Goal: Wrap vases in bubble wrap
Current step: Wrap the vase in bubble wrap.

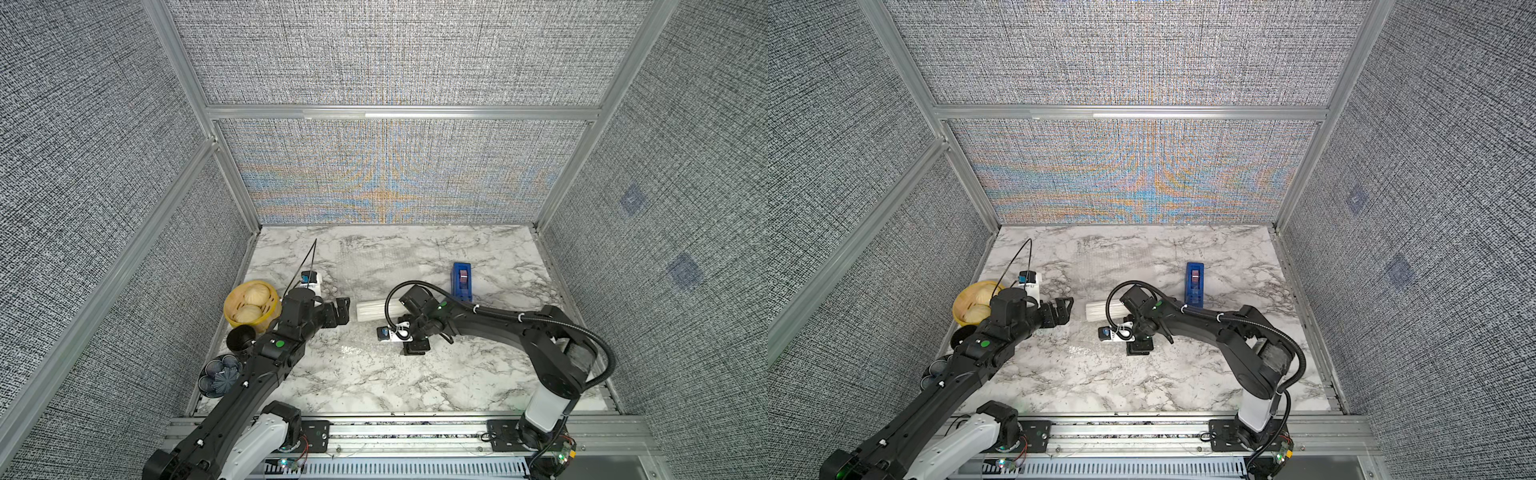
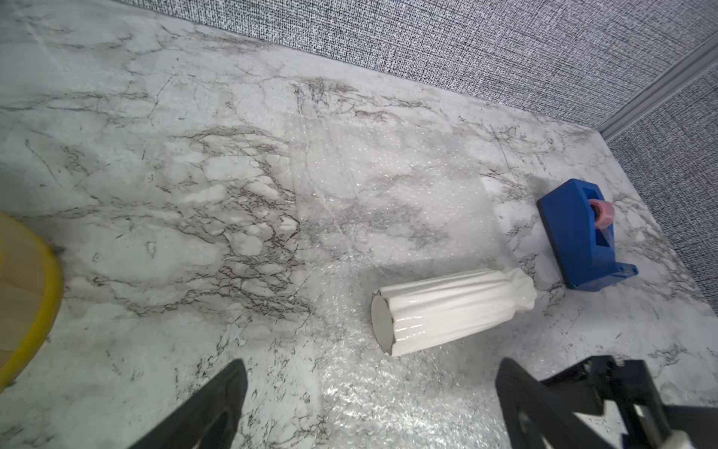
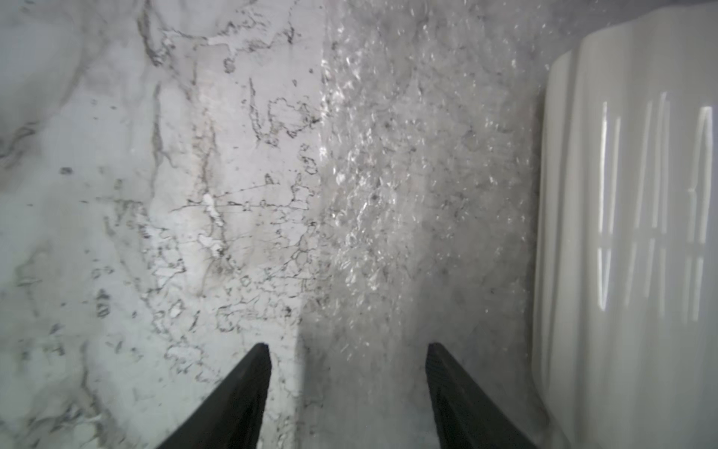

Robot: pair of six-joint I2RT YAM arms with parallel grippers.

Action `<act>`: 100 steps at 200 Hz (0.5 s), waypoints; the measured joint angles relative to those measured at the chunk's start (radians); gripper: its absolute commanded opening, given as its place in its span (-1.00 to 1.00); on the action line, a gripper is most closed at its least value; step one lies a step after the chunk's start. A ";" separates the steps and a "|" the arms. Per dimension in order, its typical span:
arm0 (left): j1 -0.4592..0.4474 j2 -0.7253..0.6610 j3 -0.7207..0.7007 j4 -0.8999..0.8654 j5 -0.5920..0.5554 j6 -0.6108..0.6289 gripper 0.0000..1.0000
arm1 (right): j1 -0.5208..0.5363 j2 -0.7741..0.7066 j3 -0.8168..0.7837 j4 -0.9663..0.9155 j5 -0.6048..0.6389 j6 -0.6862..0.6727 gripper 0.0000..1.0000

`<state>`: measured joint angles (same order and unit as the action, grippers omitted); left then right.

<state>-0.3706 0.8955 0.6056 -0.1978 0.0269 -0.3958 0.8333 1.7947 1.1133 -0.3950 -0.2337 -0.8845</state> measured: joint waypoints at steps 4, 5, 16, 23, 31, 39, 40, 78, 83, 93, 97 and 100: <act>0.000 -0.002 0.001 0.001 0.001 0.003 0.99 | 0.001 0.010 0.002 0.006 0.002 0.001 0.35; 0.000 -0.002 0.001 0.001 0.001 0.004 0.99 | 0.002 0.014 0.003 0.009 0.005 0.002 0.35; 0.000 -0.014 0.002 -0.001 0.001 0.017 0.99 | 0.004 0.044 0.004 0.022 0.023 0.006 0.34; 0.000 -0.026 0.001 -0.002 0.001 0.025 0.99 | 0.005 0.059 0.006 0.027 0.016 0.010 0.28; 0.000 -0.042 -0.002 -0.003 0.001 0.032 0.99 | 0.011 0.069 0.014 0.036 0.019 0.009 0.23; 0.000 -0.061 -0.006 -0.004 0.002 0.045 0.99 | 0.015 0.080 0.026 0.044 0.020 0.010 0.09; 0.000 -0.065 -0.006 -0.005 0.002 0.049 0.99 | 0.016 0.083 0.028 0.045 0.019 0.010 0.07; 0.001 -0.161 -0.040 0.011 0.053 0.186 0.89 | 0.015 0.116 0.075 0.029 0.042 0.013 -0.90; 0.001 -0.171 -0.048 0.017 0.077 0.218 0.84 | 0.011 0.108 0.070 0.025 0.049 0.013 -0.95; 0.002 -0.191 -0.068 0.022 0.132 0.292 0.81 | -0.001 0.086 0.064 0.002 0.043 0.016 -1.00; 0.001 -0.201 -0.077 0.024 0.158 0.328 0.79 | -0.007 0.077 0.064 -0.007 0.039 0.017 -1.00; 0.002 -0.207 -0.083 0.024 0.174 0.354 0.77 | -0.012 0.070 0.065 -0.014 0.033 0.018 -1.00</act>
<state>-0.3691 0.6888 0.5224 -0.1741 0.2005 -0.0422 0.8211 1.8645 1.1786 -0.4088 -0.2005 -0.8661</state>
